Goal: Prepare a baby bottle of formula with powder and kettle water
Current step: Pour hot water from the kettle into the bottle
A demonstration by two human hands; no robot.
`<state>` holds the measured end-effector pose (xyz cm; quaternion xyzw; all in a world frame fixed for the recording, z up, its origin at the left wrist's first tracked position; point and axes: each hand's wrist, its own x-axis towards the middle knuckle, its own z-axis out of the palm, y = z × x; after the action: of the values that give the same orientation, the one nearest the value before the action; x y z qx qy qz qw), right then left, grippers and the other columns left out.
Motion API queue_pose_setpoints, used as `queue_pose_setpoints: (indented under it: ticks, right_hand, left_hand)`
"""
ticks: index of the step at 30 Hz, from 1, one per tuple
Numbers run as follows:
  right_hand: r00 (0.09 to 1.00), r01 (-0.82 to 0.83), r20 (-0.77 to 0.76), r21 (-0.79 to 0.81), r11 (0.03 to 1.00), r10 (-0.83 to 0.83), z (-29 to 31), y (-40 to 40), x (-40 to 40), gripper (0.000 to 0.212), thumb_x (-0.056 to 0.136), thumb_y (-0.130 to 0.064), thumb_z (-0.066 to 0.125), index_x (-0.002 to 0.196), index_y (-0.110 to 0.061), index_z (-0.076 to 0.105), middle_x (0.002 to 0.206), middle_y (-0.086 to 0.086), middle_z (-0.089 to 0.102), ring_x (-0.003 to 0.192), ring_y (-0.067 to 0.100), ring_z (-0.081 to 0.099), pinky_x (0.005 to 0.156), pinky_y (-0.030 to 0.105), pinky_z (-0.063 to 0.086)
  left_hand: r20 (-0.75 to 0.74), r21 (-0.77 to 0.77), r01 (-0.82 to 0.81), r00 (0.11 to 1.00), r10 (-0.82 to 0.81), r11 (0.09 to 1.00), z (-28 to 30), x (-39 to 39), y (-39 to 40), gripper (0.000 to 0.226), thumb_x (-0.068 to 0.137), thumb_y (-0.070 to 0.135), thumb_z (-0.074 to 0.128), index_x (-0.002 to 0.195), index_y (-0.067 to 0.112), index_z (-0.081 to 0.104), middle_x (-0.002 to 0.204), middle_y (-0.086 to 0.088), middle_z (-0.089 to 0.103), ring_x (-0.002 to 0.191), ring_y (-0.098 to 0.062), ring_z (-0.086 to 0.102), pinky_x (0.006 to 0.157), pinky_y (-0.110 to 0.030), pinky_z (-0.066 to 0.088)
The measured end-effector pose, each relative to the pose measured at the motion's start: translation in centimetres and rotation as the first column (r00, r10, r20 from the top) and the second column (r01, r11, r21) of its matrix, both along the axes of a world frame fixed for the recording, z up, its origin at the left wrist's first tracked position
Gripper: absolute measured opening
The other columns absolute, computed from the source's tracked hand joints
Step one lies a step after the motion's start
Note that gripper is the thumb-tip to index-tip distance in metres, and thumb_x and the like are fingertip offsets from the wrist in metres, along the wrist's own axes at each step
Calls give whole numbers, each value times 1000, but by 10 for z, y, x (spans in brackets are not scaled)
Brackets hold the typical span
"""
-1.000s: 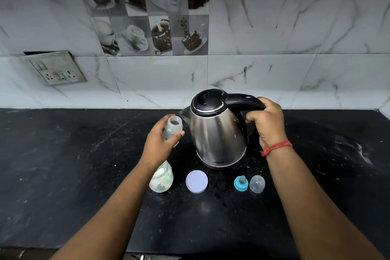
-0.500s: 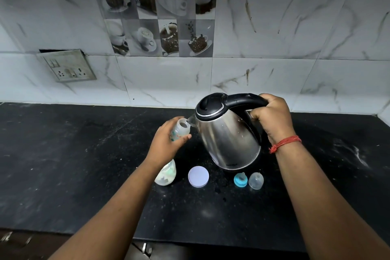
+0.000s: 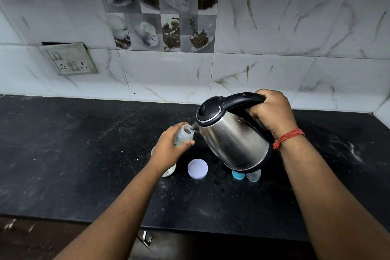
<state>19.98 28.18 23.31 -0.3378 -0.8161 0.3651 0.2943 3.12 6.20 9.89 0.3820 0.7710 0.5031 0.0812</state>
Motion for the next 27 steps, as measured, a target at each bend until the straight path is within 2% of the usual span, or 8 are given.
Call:
queue_pose_setpoints:
  ticks: [7, 11, 16, 19, 27]
  right_hand:
    - [998, -29, 59, 71, 997, 25, 6, -2, 4, 21, 52, -7, 61, 68, -20, 60, 40, -9, 45, 50, 23, 45, 53, 29, 37]
    - [994, -26, 104, 106, 994, 14, 13, -3, 4, 15, 58, -3, 64, 63, -15, 58, 39, -10, 46, 49, 23, 46, 54, 28, 36]
    - [993, -28, 116, 134, 991, 12, 19, -5, 6, 16, 58, -2, 64, 60, -16, 57, 40, -7, 45, 53, 23, 46, 55, 29, 37]
    - [992, -37, 126, 135, 990, 20, 23, -7, 6, 17, 59, -1, 64, 60, -16, 55, 38, -12, 45, 51, 22, 45, 54, 29, 36]
    - [991, -52, 127, 115, 992, 37, 29, -10, 6, 21, 58, 1, 63, 57, -19, 56, 37, -10, 45, 48, 22, 45, 54, 28, 36]
  left_hand:
    - [11, -17, 2, 1000, -2, 1000, -2, 6, -2, 51, 84, 27, 83, 130, 31, 63, 123, 11, 67, 116, -12, 62, 104, -42, 50]
    - [12, -12, 5, 1000, -5, 1000, -1, 10, -2, 50, 84, 25, 83, 131, 28, 64, 125, 12, 67, 117, -9, 62, 105, -37, 49]
    - [17, 0, 15, 1000, -15, 1000, 1, 14, -2, 49, 84, 23, 84, 129, 29, 64, 124, 12, 68, 116, -7, 62, 103, -34, 49]
    - [23, 4, 16, 1000, -16, 1000, 2, 14, -3, 49, 84, 24, 83, 129, 29, 64, 123, 13, 68, 116, -6, 62, 103, -34, 49]
    - [36, 9, 23, 999, -23, 1000, 2, 14, -4, 50, 84, 25, 84, 130, 29, 63, 123, 13, 68, 116, -7, 62, 103, -36, 50]
